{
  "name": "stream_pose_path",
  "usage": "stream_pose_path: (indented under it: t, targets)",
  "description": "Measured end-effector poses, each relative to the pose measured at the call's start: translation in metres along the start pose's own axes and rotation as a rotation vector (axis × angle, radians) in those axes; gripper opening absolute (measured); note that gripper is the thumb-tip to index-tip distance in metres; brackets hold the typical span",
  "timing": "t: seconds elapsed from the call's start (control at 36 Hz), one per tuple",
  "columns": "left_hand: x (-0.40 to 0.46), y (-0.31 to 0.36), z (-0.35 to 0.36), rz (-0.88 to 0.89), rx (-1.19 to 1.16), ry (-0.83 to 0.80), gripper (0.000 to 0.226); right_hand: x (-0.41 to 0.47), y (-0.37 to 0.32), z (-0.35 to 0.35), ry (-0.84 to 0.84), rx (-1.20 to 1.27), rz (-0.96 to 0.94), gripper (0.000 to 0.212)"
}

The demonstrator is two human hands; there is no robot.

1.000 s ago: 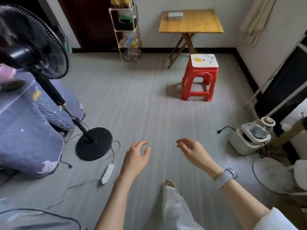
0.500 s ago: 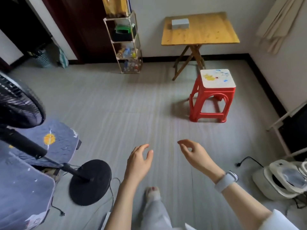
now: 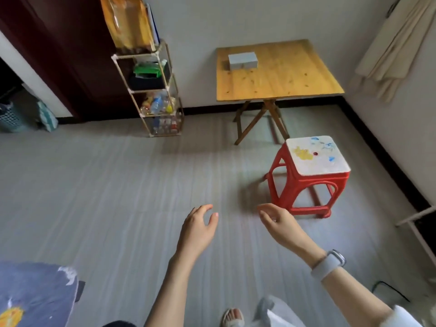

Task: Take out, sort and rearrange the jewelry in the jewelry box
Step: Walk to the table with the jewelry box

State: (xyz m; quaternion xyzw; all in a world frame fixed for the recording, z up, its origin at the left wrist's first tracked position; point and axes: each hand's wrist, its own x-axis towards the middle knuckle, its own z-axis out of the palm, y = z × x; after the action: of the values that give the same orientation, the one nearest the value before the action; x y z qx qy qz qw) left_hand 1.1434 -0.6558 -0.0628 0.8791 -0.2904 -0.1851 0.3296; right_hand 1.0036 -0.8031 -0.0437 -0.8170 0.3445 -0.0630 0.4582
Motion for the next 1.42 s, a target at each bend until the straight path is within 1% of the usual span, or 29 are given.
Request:
stream_pose_path:
  t: [0.11, 0.25, 0.47, 0.56, 0.64, 0.72, 0.83, 1.11, 1.22, 1.31, 1.42]
  targets:
    - [0.082, 0.019, 0.007, 0.05, 0.015, -0.058, 0.034, 0.067, 0.0, -0.017, 0.05, 0.005, 0.036, 0.026]
    - [0.18, 0.04, 0.029, 0.086, 0.016, -0.089, 0.034, 0.159, 0.013, -0.036, 0.06, 0.031, 0.069, 0.025]
    - [0.332, 0.087, 0.06, 0.06, 0.017, -0.154, 0.034, 0.322, 0.019, -0.094, 0.073, -0.009, 0.06, 0.024]
    - [0.393, 0.115, 0.063, 0.088, 0.018, -0.158, 0.035, 0.385, 0.015, -0.12, 0.079, -0.009, 0.068, 0.024]
    - [0.45, 0.138, 0.063, 0.107, 0.007, -0.126, 0.034, 0.439, 0.01, -0.139, 0.056, -0.032, 0.086, 0.025]
    - [0.497, 0.152, 0.068, 0.105, -0.005, -0.109, 0.033, 0.483, 0.009, -0.153, 0.031, -0.037, 0.084, 0.025]
    - [0.556, 0.165, 0.079, 0.101, -0.006, -0.142, 0.032, 0.54, 0.014, -0.169, 0.003, -0.032, 0.124, 0.027]
    - [0.742, 0.196, 0.109, 0.151, -0.009, -0.247, 0.033, 0.702, 0.03, -0.217, 0.108, 0.02, 0.205, 0.027]
    - [0.818, 0.215, 0.113, 0.185, 0.007, -0.285, 0.033, 0.765, 0.022, -0.236, 0.106, 0.024, 0.244, 0.027]
    - [0.866, 0.232, 0.115, 0.202, -0.007, -0.304, 0.033, 0.805, 0.014, -0.253, 0.116, 0.054, 0.274, 0.027]
    - [0.912, 0.254, 0.125, 0.216, 0.007, -0.378, 0.034, 0.839, 0.01, -0.276, 0.174, 0.09, 0.32, 0.027]
